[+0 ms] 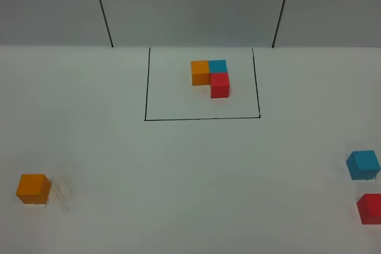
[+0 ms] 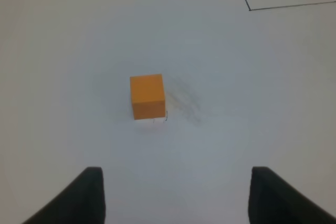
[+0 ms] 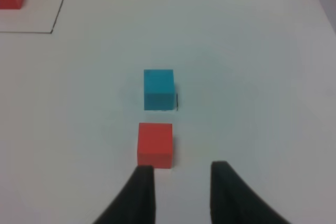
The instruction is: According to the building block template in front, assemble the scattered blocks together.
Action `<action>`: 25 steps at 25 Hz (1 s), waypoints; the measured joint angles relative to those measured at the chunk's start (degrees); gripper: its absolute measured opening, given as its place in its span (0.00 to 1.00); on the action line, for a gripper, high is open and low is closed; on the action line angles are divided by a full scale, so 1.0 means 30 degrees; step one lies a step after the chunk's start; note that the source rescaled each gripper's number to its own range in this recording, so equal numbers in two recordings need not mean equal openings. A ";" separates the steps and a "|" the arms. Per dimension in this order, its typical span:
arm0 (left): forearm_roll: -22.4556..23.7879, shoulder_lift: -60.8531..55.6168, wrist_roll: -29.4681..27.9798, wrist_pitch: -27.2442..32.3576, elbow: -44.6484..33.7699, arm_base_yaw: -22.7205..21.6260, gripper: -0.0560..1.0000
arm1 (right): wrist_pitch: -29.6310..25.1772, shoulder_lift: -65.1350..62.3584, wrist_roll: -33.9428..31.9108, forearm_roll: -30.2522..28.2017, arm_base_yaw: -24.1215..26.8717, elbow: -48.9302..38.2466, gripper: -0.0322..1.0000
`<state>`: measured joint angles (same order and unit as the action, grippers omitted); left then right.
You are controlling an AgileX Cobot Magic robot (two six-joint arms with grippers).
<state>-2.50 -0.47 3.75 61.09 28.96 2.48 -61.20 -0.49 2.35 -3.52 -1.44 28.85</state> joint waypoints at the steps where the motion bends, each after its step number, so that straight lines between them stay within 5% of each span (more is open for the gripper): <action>1: 0.0000 0.0000 0.0000 0.0000 0.0000 0.0000 0.35 | 0.0000 0.0000 0.0000 0.0000 0.0000 0.0000 0.03; 25: 0.0000 0.0000 -0.0020 0.0000 0.0000 0.0000 0.35 | 0.0000 0.0000 0.0000 0.0000 0.0000 0.0000 0.03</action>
<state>-2.50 -0.47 3.69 61.09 28.96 2.48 -61.20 -0.49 2.35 -3.52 -1.44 28.85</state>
